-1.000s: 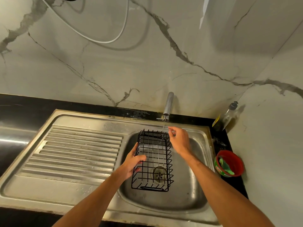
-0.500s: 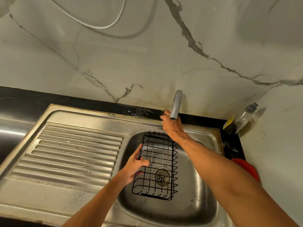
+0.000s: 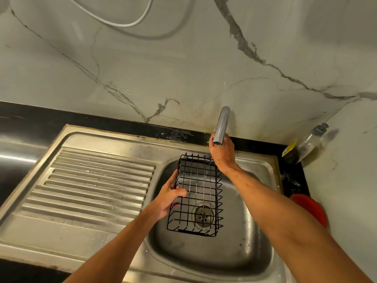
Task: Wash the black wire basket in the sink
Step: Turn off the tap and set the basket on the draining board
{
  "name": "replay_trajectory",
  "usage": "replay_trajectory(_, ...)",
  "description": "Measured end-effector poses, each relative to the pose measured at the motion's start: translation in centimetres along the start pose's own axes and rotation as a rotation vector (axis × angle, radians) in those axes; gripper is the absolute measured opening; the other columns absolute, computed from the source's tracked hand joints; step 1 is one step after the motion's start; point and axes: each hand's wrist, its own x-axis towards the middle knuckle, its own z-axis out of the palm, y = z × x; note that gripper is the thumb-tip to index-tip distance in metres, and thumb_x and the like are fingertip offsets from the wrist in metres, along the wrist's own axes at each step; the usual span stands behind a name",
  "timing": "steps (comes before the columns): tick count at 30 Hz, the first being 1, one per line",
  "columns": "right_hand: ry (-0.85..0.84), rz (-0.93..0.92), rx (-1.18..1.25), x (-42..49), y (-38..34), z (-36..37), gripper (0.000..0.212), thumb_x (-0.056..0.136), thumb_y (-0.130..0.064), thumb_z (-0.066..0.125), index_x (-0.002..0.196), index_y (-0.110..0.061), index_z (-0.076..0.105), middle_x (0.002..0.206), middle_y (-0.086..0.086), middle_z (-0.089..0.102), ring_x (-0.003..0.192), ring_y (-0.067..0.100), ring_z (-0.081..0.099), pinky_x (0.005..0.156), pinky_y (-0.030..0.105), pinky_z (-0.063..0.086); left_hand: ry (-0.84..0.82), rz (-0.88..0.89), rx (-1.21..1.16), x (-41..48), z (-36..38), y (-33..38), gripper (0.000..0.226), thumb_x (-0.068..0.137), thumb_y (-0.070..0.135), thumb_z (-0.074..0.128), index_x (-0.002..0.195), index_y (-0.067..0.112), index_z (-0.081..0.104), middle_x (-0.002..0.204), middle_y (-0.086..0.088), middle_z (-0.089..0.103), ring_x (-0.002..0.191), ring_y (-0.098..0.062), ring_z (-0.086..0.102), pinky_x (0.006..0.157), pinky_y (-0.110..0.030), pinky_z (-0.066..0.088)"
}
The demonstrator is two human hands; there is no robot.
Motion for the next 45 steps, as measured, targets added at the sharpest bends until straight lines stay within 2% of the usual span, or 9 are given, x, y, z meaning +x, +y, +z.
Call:
replay_trajectory(7,0.163,0.225,0.146,-0.7,-0.9,-1.2,0.010,0.086,-0.012,0.076,0.094,-0.011,0.070,0.094,0.002,0.074,0.082,0.009,0.068,0.073,0.035,0.063,0.010,0.002,-0.027,-0.7,-0.1,0.2,0.099,0.067,0.009,0.076,0.147,0.055,0.038,0.123,-0.006,0.051,0.093,-0.016,0.056,0.068,-0.033,0.044)
replay_trajectory(12,0.155,0.276,0.301,-2.7,-0.9,-2.6,0.024,0.084,-0.013,0.077,0.105,-0.011,0.067,0.099,0.001,0.070,0.080,0.009,0.065,0.077,0.035,0.060,0.004,0.006,-0.051,-1.4,-0.2,0.1,0.109,0.050,0.020,0.080,0.143,0.058,0.040,0.127,-0.008,0.053,0.101,-0.019,0.054,0.068,-0.033,0.044)
replay_trajectory(19,-0.134,0.381,0.306,-10.7,-0.9,-4.5,0.041,0.089,-0.030,0.072,0.128,-0.027,0.062,0.122,0.000,0.066,0.106,0.014,0.063,0.096,0.043,0.054,-0.001,0.042,-0.043,-3.6,-0.3,0.0,0.104,0.059,0.016,0.077,0.147,0.054,0.037,0.130,-0.012,0.056,0.096,-0.021,0.057,0.077,-0.039,0.046)
replay_trajectory(23,-0.248,0.532,0.462,-14.2,-3.4,-6.7,0.069,0.092,-0.048,0.064,0.151,-0.028,0.035,0.151,0.009,0.044,0.135,0.025,0.046,0.111,0.048,0.041,-0.029,0.079,-0.016,-5.7,-0.7,0.0,0.107,0.057,0.015,0.079,0.150,0.049,0.036,0.120,-0.016,0.061,0.082,-0.018,0.058,0.064,-0.033,0.043)
replay_trajectory(27,-0.499,0.653,0.609,-16.3,-5.8,-8.3,0.089,0.088,-0.057,0.063,0.157,-0.032,0.013,0.163,0.007,0.022,0.144,0.030,0.032,0.105,0.056,0.039,-0.026,0.132,-0.051,-7.5,-1.8,0.2,0.082,0.085,-0.005,0.066,0.147,0.042,0.041,0.097,-0.007,0.071,0.072,-0.015,0.068,0.054,-0.031,0.053)
replay_trajectory(30,-0.573,0.655,0.679,-16.5,-7.6,-8.6,0.087,0.089,-0.053,0.064,0.157,-0.039,0.011,0.165,0.005,0.016,0.146,0.034,0.028,0.101,0.059,0.041,-0.009,0.141,-0.058,-8.4,-3.3,1.0,0.081,0.089,-0.005,0.062,0.152,0.040,0.039,0.094,-0.006,0.066,0.083,-0.022,0.064,0.062,-0.034,0.051)
replay_trajectory(34,-0.586,0.639,0.697,-15.7,-10.3,-8.2,0.086,0.091,-0.046,0.065,0.157,-0.036,0.012,0.164,0.006,0.021,0.142,0.037,0.032,0.096,0.056,0.044,0.017,0.139,-0.016,-9.6,-5.8,2.9,0.077,0.088,0.008,0.068,0.150,0.044,0.040,0.120,-0.011,0.065,0.117,-0.035,0.061,0.084,-0.045,0.049)
replay_trajectory(41,-0.557,0.613,0.668,-14.4,-16.6,-4.0,0.084,0.090,-0.046,0.067,0.156,-0.038,0.015,0.161,0.005,0.029,0.135,0.035,0.040,0.073,0.041,0.049,0.035,0.125,0.154,-10.1,-13.3,6.6,0.081,0.083,0.019,0.074,0.153,0.039,0.039,0.144,-0.012,0.053,0.125,-0.038,0.054,0.094,-0.051,0.051)
replay_trajectory(45,-0.525,0.642,0.673,-14.0,-21.2,-0.2,0.084,0.090,-0.044,0.068,0.156,-0.036,0.017,0.160,0.008,0.029,0.137,0.039,0.038,0.090,0.054,0.050,0.044,0.122,0.247,-10.2,-19.2,8.5,0.077,0.087,0.016,0.071,0.154,0.034,0.038,0.146,-0.012,0.051,0.129,-0.040,0.052,0.109,-0.058,0.043)
